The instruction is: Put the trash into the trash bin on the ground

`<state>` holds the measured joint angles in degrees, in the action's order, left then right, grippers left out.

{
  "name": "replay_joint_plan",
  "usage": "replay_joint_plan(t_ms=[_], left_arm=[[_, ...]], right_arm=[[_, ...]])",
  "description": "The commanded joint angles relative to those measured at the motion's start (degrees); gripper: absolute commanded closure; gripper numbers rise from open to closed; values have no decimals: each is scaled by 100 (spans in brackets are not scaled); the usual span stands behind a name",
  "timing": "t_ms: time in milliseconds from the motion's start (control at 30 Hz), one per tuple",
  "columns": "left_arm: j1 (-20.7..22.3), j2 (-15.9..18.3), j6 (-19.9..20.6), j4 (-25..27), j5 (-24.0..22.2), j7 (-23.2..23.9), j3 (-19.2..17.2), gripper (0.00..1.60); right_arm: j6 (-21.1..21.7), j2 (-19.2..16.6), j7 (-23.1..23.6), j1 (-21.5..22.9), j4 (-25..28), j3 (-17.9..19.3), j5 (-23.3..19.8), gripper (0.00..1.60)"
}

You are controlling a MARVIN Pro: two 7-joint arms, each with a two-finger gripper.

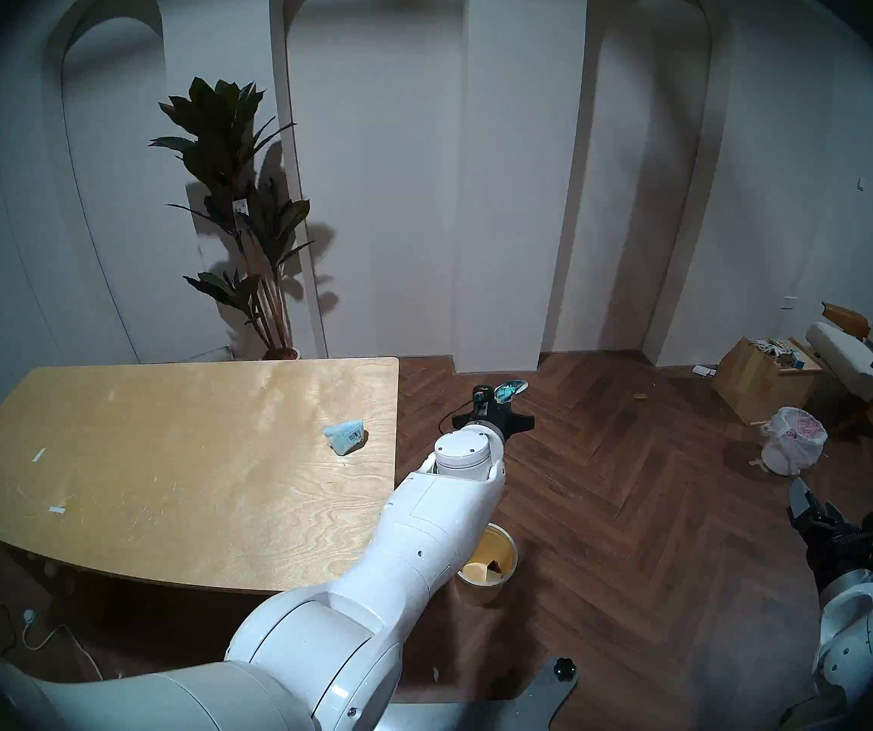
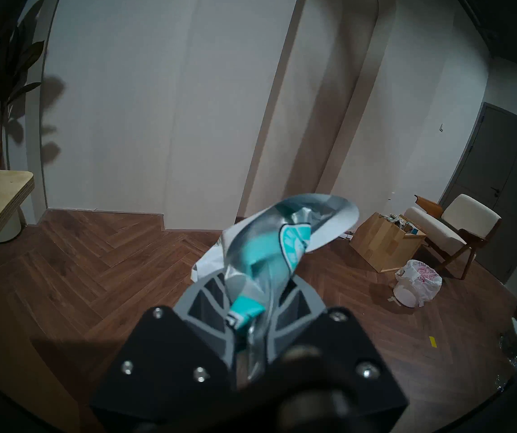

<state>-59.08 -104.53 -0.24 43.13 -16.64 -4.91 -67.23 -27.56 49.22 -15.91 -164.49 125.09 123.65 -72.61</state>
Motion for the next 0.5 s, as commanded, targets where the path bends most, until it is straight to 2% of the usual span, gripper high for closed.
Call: replay_joint_plan(t_ms=[0, 167, 467], left_arm=[[395, -135, -453, -155, -28, 114, -60, 160], [511, -171, -765, -432, -39, 232, -129, 160], [694, -272, -1094, -839, -60, 326, -224, 160]], right_arm=[[594, 287, -138, -51, 275, 571, -11, 0], [1043, 253, -205, -51, 338, 818, -116, 0], [1495, 202, -276, -51, 381, 914, -231, 0]])
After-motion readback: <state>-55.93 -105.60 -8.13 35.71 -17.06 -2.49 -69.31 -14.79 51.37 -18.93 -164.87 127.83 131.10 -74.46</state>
